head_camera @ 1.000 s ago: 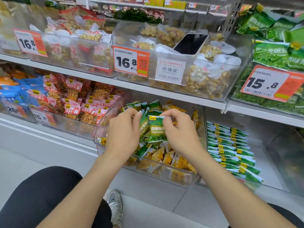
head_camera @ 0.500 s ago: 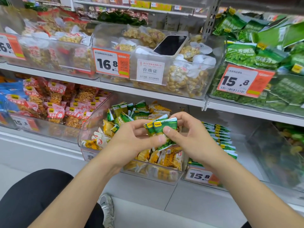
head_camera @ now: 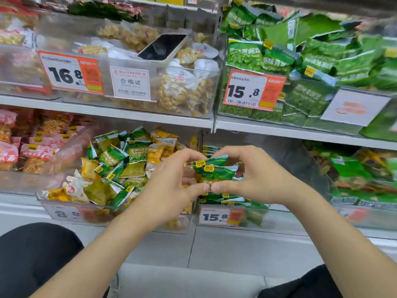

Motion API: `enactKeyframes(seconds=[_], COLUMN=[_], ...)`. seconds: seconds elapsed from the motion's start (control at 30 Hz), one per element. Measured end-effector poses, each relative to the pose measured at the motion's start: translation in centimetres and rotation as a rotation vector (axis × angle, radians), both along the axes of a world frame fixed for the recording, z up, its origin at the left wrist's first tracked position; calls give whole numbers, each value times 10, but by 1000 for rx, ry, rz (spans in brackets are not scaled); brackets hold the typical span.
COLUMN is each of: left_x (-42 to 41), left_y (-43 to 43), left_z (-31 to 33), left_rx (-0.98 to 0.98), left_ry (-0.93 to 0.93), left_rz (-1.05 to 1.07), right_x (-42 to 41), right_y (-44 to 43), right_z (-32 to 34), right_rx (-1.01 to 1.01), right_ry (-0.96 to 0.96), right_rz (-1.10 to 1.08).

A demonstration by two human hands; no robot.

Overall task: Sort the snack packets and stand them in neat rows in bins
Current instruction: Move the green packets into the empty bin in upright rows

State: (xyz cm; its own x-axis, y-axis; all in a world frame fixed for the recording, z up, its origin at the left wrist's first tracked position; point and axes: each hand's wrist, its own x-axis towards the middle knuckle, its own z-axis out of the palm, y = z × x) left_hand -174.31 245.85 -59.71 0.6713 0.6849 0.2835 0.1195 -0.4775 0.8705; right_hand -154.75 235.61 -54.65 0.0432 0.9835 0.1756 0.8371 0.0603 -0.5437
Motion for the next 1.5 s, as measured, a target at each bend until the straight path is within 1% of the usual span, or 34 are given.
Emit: enactKeyframes(seconds=[0.07, 0.1, 0.2, 0.23, 0.3, 0.33, 0.43, 0.53, 0.57, 0.63, 0.73, 0.8, 1.0, 1.1, 1.13, 1.2, 1.27, 1.37, 1.5], left_x=[14, 20, 37, 41, 51, 55, 69, 80, 82, 86, 88, 88, 87, 86, 85, 85, 85, 84, 83], left_y=[-8, -12, -21, -23, -28, -31, -37, -42, -43, -45, -47, -47, -46, -44, -44, -43, -44, -46, -44], left_z=[-1, -2, -11, -13, -20, -22, -32, -42, -44, -46, -49, -49, -50, -52, -52, -52, -52, -51, -52], left_rx=[1, 44, 332, 395, 478, 511, 557, 566, 567, 569, 578, 582, 576, 578, 580, 588, 599, 614, 627], left_ry=[-14, -2, 109, 142, 198, 242, 379, 475, 495, 517, 556, 577, 565, 539, 537, 540, 540, 536, 529], left_rz=[12, 22, 16, 0, -44, -73, -160, -200, -206, -214, -218, -222, -221, -222, -221, -222, -228, -233, -224], right_x=[13, 22, 60, 74, 98, 107, 124, 129, 131, 132, 128, 124, 110, 116, 116, 114, 109, 107, 117], right_y=[-6, -9, -18, -22, -29, -33, -38, -38, -36, -33, -31, -30, -26, -22, -22, -22, -25, -27, -31], right_z=[0, 0, -3, -6, -12, -15, -29, -47, -55, -64, -64, -61, -65, -69, -68, -70, -68, -60, -49], right_rx=[-12, -32, -140, -184, -274, -332, -529, -607, -632, -701, -773, -762, -764, -662, -628, -610, -646, -651, -597], right_ry=[-77, -115, -223, -224, -161, -121, -2, 202, 237, 243, 160, 140, 171, 184, 159, 51, 25, 94, 297], right_rz=[-40, -79, -274, -345, -418, -417, -338, -318, -312, -269, -275, -304, -381, -467, -467, -433, -385, -394, -374])
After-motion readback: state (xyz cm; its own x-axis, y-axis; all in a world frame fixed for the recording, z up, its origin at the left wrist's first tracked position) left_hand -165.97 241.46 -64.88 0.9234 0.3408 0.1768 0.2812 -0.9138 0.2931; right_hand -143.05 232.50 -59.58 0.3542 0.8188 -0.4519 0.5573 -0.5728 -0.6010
